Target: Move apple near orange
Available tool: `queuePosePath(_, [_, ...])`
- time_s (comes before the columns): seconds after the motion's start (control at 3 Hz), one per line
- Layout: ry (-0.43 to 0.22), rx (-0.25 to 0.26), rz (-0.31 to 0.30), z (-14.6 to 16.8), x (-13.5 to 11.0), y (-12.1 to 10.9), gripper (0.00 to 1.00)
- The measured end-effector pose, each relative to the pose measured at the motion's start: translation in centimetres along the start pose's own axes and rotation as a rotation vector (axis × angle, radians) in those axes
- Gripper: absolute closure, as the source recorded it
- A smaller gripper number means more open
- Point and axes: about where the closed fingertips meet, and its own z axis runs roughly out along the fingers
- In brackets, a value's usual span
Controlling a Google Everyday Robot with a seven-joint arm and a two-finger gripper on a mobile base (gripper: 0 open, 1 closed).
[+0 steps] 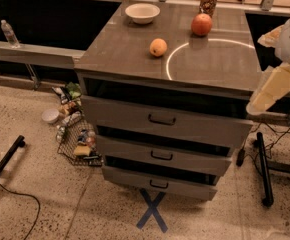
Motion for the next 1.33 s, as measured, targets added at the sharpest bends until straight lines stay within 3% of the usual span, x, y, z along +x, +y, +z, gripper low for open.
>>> queuePosePath(0.33, [-0.111, 0.052, 0.104, 2.3, 1.3, -3.7, 0.00])
queuePosePath(0.67, [-0.239, 0.103, 0.257, 4.1, 2.5, -7.7, 0.00])
queuePosePath(1.0, [-0.421, 0.155, 0.454, 6.9, 1.8, -12.3, 0.00])
queuePosePath(1.33, [-0.461, 0.258, 0.528, 8.4, 1.5, -14.7, 0.00])
